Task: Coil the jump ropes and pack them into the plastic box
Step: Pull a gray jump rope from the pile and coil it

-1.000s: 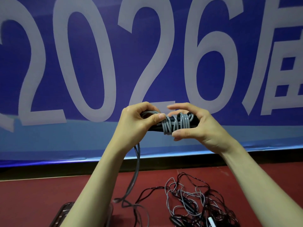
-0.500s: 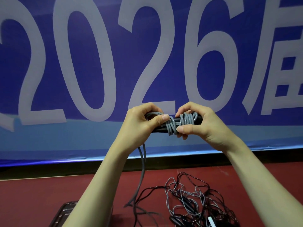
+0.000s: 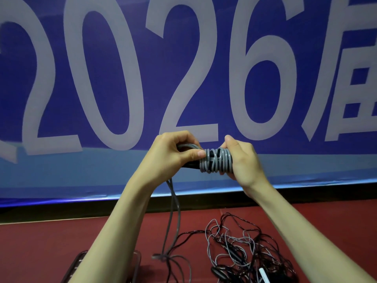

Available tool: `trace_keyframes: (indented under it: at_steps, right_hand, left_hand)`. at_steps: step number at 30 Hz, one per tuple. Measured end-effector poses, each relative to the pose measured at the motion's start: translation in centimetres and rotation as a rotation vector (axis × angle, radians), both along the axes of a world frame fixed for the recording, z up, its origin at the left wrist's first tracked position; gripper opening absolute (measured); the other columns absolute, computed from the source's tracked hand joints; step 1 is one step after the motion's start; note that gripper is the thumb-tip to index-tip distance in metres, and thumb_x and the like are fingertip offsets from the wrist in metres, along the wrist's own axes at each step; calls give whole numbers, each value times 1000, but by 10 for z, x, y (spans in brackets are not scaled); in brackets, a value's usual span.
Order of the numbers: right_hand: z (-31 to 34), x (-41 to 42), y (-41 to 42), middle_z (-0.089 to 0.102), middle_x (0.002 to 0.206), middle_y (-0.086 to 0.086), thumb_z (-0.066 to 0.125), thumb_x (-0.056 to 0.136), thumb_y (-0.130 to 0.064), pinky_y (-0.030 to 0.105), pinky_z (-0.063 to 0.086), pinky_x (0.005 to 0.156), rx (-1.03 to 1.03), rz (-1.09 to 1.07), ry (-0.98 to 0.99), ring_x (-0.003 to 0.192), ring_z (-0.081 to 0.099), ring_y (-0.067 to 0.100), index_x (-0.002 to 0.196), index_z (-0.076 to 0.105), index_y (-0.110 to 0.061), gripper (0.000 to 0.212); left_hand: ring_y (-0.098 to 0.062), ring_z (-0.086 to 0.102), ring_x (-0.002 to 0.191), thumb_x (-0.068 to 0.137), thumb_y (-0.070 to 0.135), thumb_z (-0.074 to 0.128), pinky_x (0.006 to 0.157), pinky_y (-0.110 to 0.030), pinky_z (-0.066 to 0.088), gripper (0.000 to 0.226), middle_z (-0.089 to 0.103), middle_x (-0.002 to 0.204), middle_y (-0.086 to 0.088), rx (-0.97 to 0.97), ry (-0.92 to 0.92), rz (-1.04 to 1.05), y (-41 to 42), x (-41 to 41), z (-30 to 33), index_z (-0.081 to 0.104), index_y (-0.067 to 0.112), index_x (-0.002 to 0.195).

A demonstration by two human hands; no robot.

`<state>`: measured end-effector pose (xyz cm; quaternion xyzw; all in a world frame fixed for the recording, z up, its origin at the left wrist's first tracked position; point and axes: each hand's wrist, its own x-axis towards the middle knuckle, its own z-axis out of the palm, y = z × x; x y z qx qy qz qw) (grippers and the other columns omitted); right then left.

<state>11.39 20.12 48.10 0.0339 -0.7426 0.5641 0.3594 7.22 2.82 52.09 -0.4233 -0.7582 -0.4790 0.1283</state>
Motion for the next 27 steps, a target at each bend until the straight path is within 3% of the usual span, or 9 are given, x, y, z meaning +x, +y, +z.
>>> trace_keyframes:
  at_steps: [3,6,8,15,19,23,27]
  right_hand:
    - [-2,2,-10,50,47,6,32,106,-25,19,30,40,18,22,-15,38,41,9,64,53,-2,53]
    - [-4,1,-18,46,52,9,31,106,-24,27,30,43,138,-45,-38,46,39,14,70,51,11,54]
    - [-7,-2,-20,45,55,12,31,105,-25,29,30,45,108,-76,-48,48,39,17,74,50,15,54]
    - [-9,-5,-11,48,56,16,32,105,-26,23,33,43,101,-100,-74,45,41,16,74,53,15,55]
    - [-6,-3,-3,53,58,27,32,106,-24,22,34,42,179,-76,-38,45,44,16,72,55,14,56]
    - [-6,0,1,52,51,14,33,106,-23,21,35,44,245,-39,-9,43,43,10,69,55,9,54]
    - [-3,4,8,50,45,-1,34,106,-24,16,34,44,274,114,-32,41,43,6,66,56,1,52]
  left_hand:
    - [-17,68,72,79,18,77,75,-43,57,10,70,72,1,-66,86,41,-7,0,7,68,14,78]
    - [-13,63,71,78,24,77,70,-44,53,13,67,70,9,-228,256,156,-5,1,5,65,23,76]
    - [-12,62,71,78,26,76,70,-45,52,13,66,69,10,-206,266,163,-3,-1,0,63,25,75]
    - [-17,61,68,72,43,64,68,-47,52,18,63,63,12,-33,137,189,8,-1,-19,61,26,71]
    - [-16,58,62,81,32,72,67,-42,53,18,62,59,10,40,44,215,15,-2,-25,62,23,69]
    - [-8,54,56,86,20,70,62,-27,46,19,61,58,8,2,-103,181,14,-4,-23,64,20,68]
    - [-12,55,61,86,10,67,64,-23,46,17,63,64,-1,-40,-368,-62,3,-7,-15,67,12,70]
